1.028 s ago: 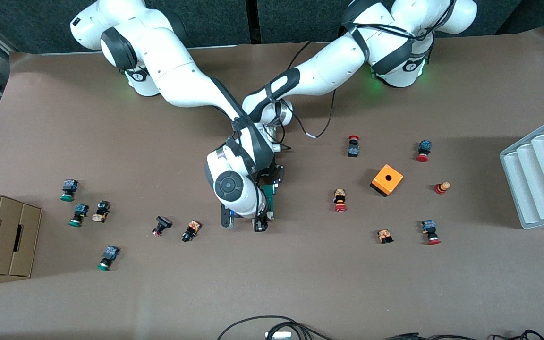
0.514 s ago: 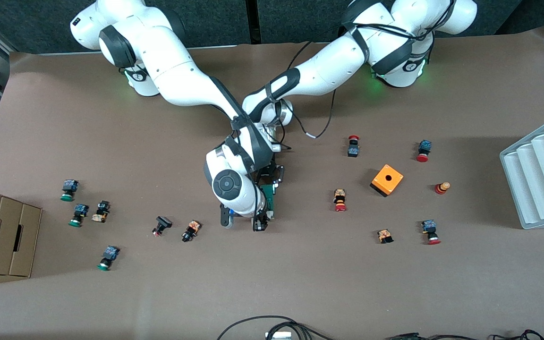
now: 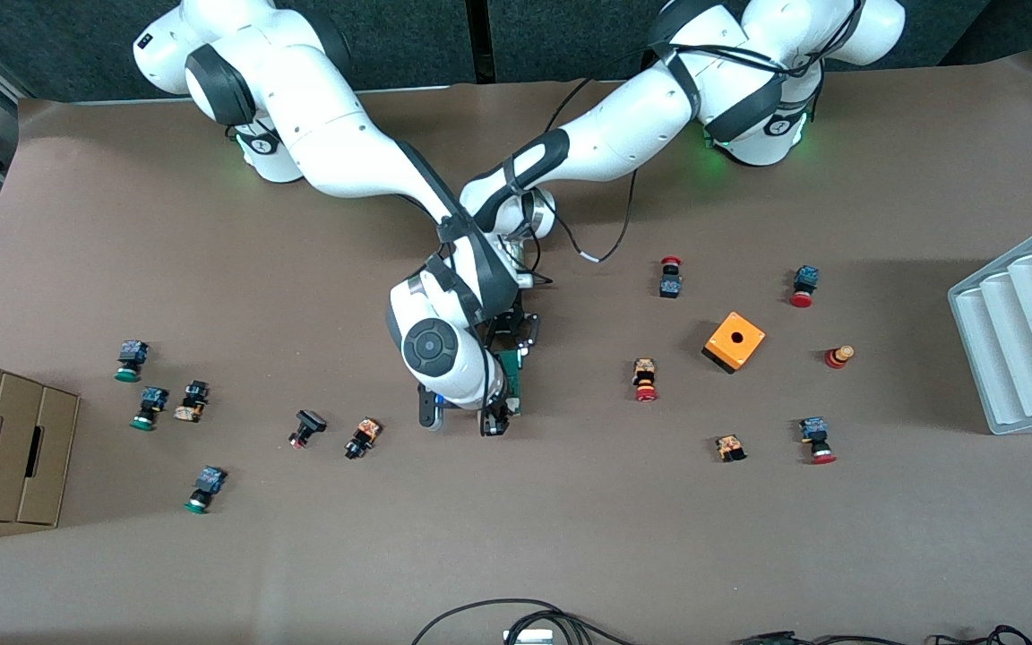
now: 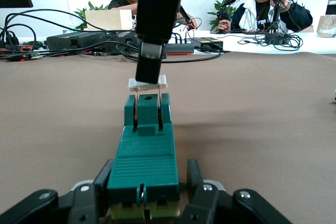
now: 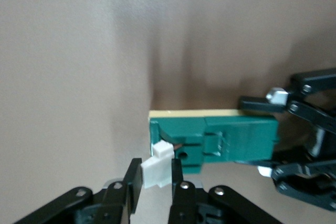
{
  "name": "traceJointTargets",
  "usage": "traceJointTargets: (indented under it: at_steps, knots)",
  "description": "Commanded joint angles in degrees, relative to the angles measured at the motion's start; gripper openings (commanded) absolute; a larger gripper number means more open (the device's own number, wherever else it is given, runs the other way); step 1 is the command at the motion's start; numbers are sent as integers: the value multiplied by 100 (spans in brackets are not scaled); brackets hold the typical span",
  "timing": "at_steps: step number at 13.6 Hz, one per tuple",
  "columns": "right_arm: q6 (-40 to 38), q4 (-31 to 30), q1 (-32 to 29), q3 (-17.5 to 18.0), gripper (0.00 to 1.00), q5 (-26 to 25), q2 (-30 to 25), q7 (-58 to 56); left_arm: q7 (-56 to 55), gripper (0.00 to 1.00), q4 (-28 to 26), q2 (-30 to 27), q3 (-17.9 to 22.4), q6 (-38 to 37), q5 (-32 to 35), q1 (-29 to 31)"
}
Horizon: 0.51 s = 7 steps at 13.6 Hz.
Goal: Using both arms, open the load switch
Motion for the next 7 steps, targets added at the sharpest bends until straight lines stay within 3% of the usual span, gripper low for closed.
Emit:
traceJointTargets:
  at_steps: [1, 7]
  knots:
    - [-170, -353, 21, 165, 28, 193, -302, -13, 84, 60, 45, 62, -23, -118, -22, -47]
    - [-178, -397, 21, 165, 26, 166, -328, -22, 85, 60, 45, 62, -23, -144, -22, -83]
